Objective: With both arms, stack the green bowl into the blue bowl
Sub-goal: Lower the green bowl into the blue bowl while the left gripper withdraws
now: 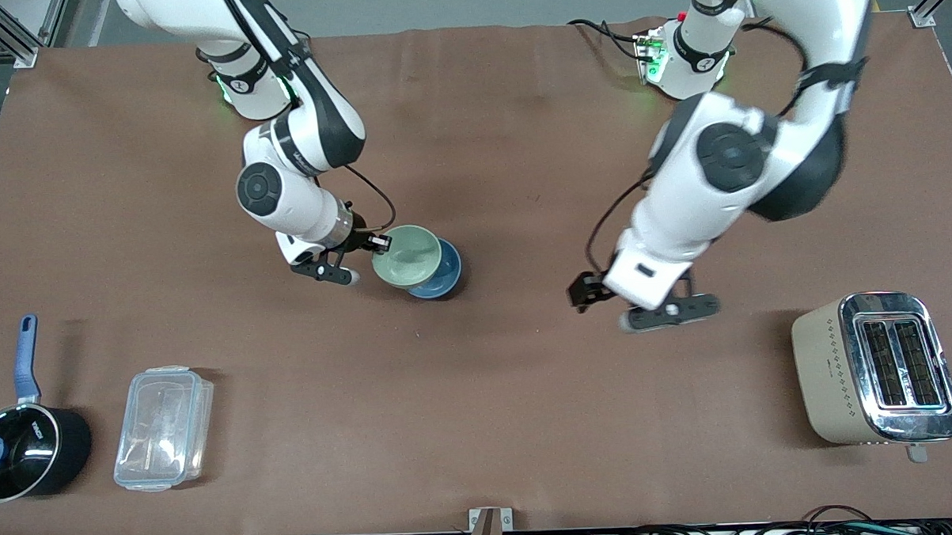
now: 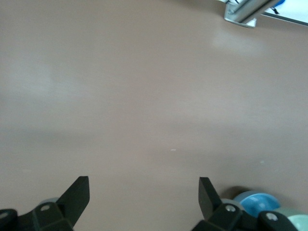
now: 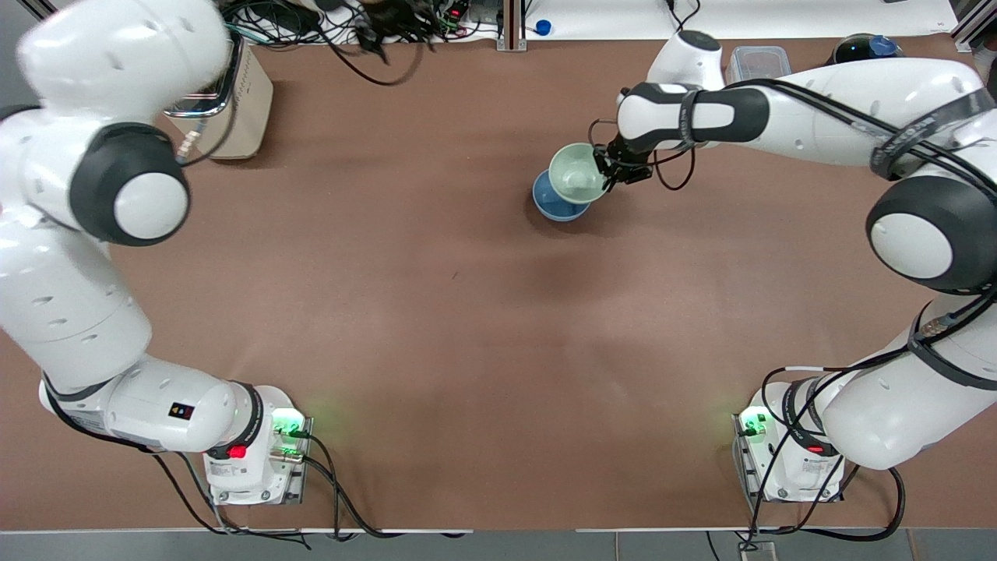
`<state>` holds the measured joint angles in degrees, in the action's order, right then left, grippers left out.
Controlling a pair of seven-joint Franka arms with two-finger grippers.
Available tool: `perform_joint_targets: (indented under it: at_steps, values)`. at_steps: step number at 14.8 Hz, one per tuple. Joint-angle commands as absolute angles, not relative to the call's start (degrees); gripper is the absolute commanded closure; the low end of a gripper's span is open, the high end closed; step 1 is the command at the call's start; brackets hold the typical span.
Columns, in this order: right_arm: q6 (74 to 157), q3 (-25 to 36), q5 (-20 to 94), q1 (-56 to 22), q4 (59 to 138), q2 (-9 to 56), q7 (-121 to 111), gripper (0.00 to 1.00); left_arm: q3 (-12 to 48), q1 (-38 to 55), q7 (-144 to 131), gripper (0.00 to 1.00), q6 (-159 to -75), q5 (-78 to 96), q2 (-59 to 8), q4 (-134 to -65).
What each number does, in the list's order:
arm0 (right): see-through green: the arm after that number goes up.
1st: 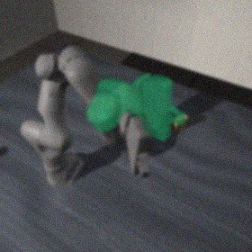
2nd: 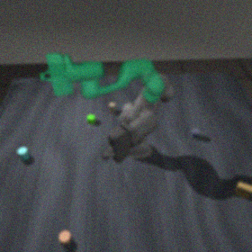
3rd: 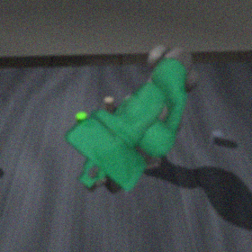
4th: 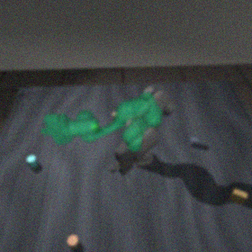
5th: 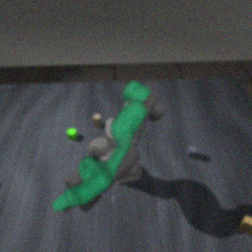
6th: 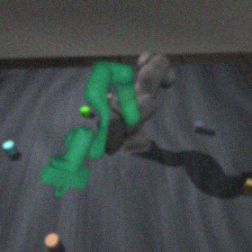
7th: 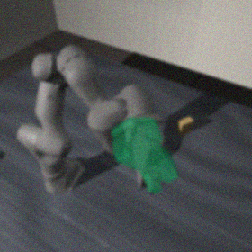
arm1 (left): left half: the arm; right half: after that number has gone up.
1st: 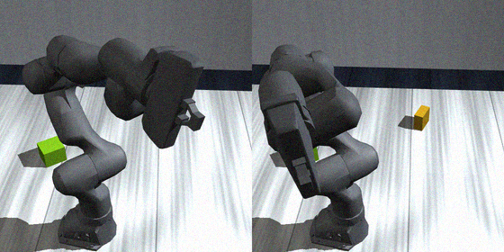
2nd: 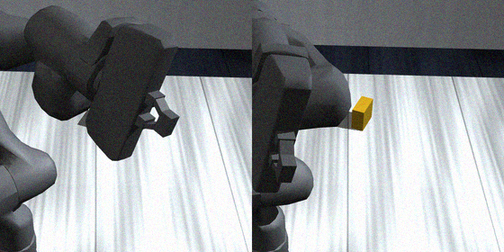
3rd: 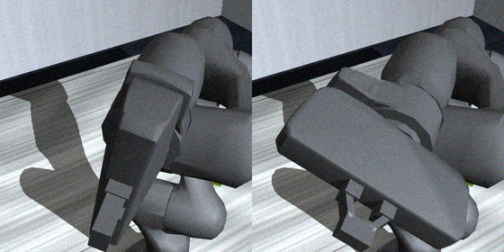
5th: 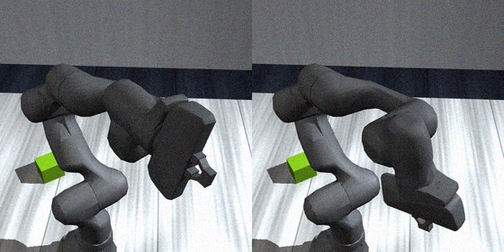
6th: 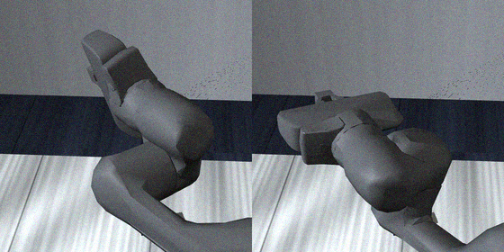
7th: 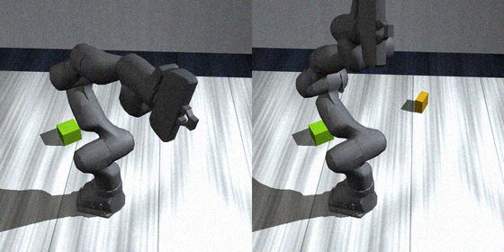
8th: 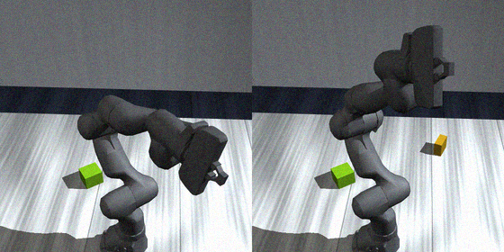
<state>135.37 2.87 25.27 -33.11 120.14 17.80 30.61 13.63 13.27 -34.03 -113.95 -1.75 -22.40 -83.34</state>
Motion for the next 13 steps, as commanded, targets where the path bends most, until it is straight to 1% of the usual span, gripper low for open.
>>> perform_joint_targets:
  at_steps: [1,5,7,8,9,10,11,12,13]
  values:
    - [137.45,3.43,28.64,-34.98,119.09,19.95,31.20,0.96,14.32,8.46,-26.58,0.00,-106.46,-2.46,-17.32,-85.34]
    - [139.92,3.52,30.41,-36.91,119.09,21.71,31.20,0.96,13.72,5.89,-19.35,0.00,-101.88,-2.55,-10.31,-85.43]
    - [139.92,3.51,30.50,-36.91,119.09,21.97,31.20,0.93,13.62,3.44,-15.41,0.00,-99.94,-2.46,-6.44,-86.83]
    - [139.92,3.52,30.59,-36.91,119.09,21.97,31.20,0.91,12.58,3.08,-11.73,0.00,-98.19,-2.37,-4.85,-87.44]
    - [139.92,3.43,30.59,-36.91,119.09,21.97,31.20,0.88,10.31,3.34,-8.38,0.00,-96.17,-2.29,-3.27,-87.45]
    - [139.92,3.43,30.59,-36.91,119.09,22.06,31.20,0.83,8.37,3.60,-6.87,0.00,-93.89,-2.02,-2.12,-87.45]
    - [139.92,3.51,30.59,-36.91,118.92,22.06,31.20,0.70,6.96,3.69,-6.07,0.00,-91.87,-1.85,-1.07,-87.45]
    - [139.83,3.52,30.59,-36.91,118.74,21.97,31.38,0.53,6.16,3.69,-5.28,0.00,-89.93,-1.85,-0.01,-87.54]
    - [139.83,3.52,30.59,-36.83,118.65,21.97,32.33,0.40,5.98,3.69,-4.84,0.00,-87.82,-1.85,1.13,-87.54]
